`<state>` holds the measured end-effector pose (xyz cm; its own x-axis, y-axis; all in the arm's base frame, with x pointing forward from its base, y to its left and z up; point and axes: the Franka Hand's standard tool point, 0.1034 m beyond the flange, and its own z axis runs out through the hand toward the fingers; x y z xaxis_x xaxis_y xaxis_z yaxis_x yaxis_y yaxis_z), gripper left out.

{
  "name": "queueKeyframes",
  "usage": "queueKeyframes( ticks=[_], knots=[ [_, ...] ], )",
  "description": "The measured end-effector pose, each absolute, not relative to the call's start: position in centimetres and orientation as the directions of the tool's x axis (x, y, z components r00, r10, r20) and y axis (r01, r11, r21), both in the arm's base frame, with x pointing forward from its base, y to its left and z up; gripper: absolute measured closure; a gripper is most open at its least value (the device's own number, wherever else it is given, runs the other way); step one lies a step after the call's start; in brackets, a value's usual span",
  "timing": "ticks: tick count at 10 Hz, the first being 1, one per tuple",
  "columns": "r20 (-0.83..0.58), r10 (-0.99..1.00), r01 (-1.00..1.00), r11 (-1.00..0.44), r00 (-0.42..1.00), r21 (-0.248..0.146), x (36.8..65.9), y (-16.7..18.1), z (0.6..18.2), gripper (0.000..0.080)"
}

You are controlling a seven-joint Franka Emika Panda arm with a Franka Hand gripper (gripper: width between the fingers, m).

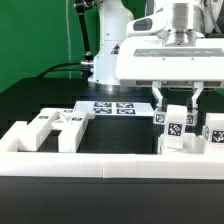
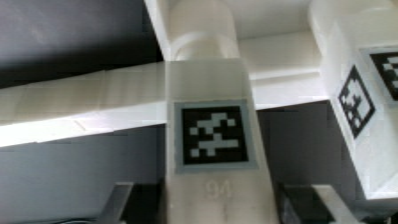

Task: Assemble chair

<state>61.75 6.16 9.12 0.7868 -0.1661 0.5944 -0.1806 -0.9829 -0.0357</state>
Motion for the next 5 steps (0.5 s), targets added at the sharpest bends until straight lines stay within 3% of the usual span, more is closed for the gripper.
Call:
queueKeyframes(
  ticks=[1, 3, 5],
  knots=[
    [0.588, -0.167, -0.181, -0.983, 0.791, -0.035, 61.66, 6.16, 8.96, 0.0500],
    [0.588, -0.166, -0.181, -0.983, 0.792, -0.035, 61.65, 6.16, 8.93, 0.0186],
    [0.588, -0.166, -0.181, -0.983, 0.792, -0.034, 61.64, 6.15, 8.92, 0.0161]
  ],
)
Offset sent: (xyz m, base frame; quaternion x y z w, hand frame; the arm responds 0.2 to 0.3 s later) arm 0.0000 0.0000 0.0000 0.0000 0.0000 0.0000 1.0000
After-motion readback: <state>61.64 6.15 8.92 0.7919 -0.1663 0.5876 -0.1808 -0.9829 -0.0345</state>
